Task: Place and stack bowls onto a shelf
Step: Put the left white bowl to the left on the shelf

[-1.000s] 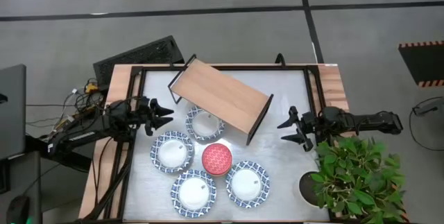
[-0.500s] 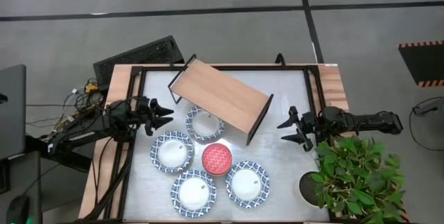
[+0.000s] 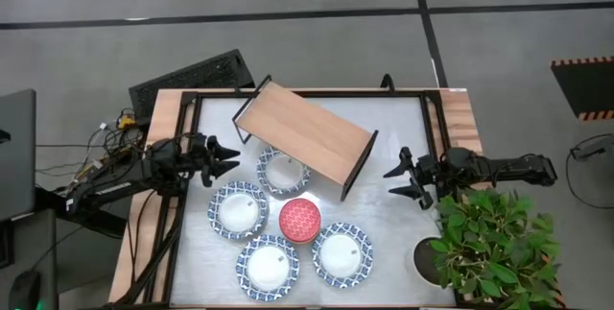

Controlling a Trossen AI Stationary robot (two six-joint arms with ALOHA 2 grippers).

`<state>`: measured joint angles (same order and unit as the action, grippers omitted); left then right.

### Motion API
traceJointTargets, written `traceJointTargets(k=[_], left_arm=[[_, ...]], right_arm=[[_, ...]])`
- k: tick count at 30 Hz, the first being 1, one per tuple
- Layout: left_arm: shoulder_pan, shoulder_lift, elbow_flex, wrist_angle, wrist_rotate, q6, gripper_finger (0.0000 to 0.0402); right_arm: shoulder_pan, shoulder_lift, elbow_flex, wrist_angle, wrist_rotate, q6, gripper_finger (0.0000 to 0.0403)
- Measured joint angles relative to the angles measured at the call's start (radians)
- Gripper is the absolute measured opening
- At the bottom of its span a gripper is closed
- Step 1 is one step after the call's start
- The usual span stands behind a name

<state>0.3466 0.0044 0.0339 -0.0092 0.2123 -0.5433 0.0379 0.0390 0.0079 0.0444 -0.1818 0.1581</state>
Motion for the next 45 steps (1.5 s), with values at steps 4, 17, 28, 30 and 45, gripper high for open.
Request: traceJointTargets(k=[4,17,28,30,45], left_arm=[[0.000,0.000,0.000,-0.005,-0.021,0.008,0.0217],[0.000,0.000,-0.001,0.009,-0.123,-0.042,0.0217],[-0.026,0.023,0.011,0.278,-0.149,-0.410,0.0217],[-0.049,0.057,0.066,0.277,-0.130,-0.430,0.0217],[-0.143,0.759,0.819,-0.957,-0.089,-0.112,0.0217]], right_arm=[[0.000,0.000,0.000,0.000,0.000,0.000,0.0244],[0.000,0.000,0.000,0.000,0.000,0.000,0.0244],[0.002,0.000,0.000,0.001,-0.005,-0.051,0.0244],[0.001,0.002,0.000,-0.001,-0.003,-0.051,0.0244],[0.001,0.001,0.000,0.002,0.000,0.000,0.0244]])
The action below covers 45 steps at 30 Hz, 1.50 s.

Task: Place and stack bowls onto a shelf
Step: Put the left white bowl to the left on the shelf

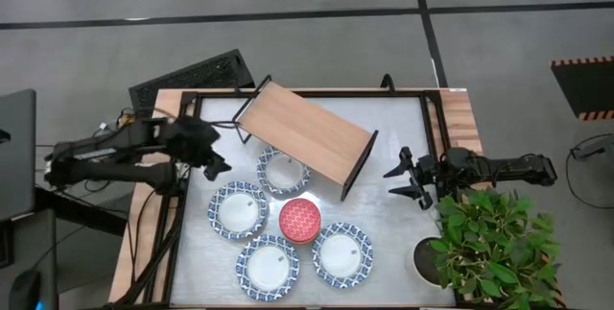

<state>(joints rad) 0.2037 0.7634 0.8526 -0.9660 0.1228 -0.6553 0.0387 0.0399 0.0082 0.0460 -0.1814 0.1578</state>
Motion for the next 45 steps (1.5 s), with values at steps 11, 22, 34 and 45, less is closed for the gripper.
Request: traceJointTargets(k=[11,22,34,45], left_arm=[[-0.002,0.301,-0.106,0.043,0.039,0.276,0.0217],[-0.002,0.318,-0.259,0.187,0.044,0.354,0.0217],[-0.029,0.318,-0.276,0.244,0.093,0.268,0.0191],[-0.060,0.319,-0.276,0.245,0.159,0.200,0.0010]], right_arm=[[0.000,0.000,0.000,-0.001,0.000,0.052,0.0244],[0.000,0.000,0.000,-0.001,0.000,0.052,0.0244],[0.000,0.000,0.000,0.001,0.000,0.053,0.0244],[0.000,0.000,0.000,0.018,0.000,0.088,0.0244]])
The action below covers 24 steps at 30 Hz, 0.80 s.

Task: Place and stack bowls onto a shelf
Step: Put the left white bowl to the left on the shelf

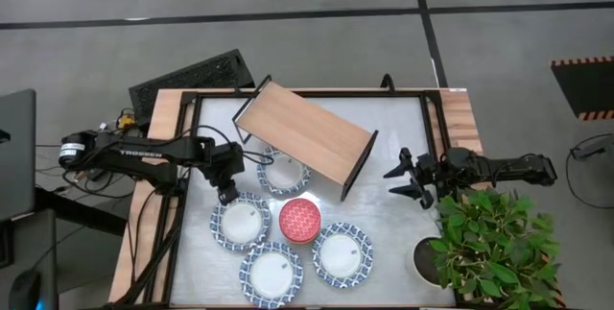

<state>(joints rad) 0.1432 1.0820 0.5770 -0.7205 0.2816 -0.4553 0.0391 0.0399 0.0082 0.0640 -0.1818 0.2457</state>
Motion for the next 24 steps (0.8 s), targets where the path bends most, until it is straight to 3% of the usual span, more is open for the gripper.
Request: traceJointTargets(k=[7,16,19,24], left_arm=[[0.000,-0.003,0.083,-0.115,-0.023,-0.073,0.0000],[0.000,-0.002,0.172,-0.147,-0.100,-0.079,0.0002],[0.001,-0.002,0.172,-0.142,-0.073,-0.046,0.0021],[0.000,0.001,0.172,-0.138,0.027,-0.009,0.0085]], right_arm=[[0.000,0.000,0.000,0.015,-0.001,0.189,0.0244],[0.000,-0.001,0.000,0.046,-0.001,0.289,0.0244],[0.000,-0.001,0.000,0.047,-0.001,0.414,0.0244],[0.000,-0.001,0.000,0.044,0.000,0.520,0.0244]])
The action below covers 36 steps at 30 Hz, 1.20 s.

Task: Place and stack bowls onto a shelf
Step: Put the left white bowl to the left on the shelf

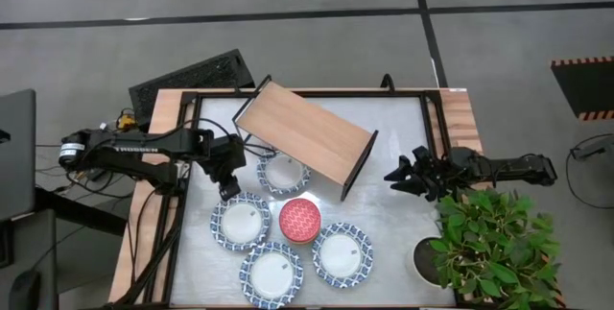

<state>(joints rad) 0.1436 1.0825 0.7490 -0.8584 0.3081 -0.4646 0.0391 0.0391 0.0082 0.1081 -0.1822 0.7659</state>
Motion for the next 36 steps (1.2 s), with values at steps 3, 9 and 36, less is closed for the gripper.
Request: traceJointTargets(k=[3,9,36], left_arm=[[0.000,0.010,0.000,0.002,0.027,0.039,0.0129],[0.000,0.091,-0.032,0.019,0.024,0.076,0.0199],[0.010,0.318,-0.077,0.063,0.020,0.090,0.0003]], right_arm=[[0.000,0.000,0.000,-0.004,0.000,0.004,0.0244],[0.000,0.000,0.000,-0.029,0.027,0.004,0.0244],[-0.001,0.000,0.000,-0.047,0.028,0.001,0.0244]])
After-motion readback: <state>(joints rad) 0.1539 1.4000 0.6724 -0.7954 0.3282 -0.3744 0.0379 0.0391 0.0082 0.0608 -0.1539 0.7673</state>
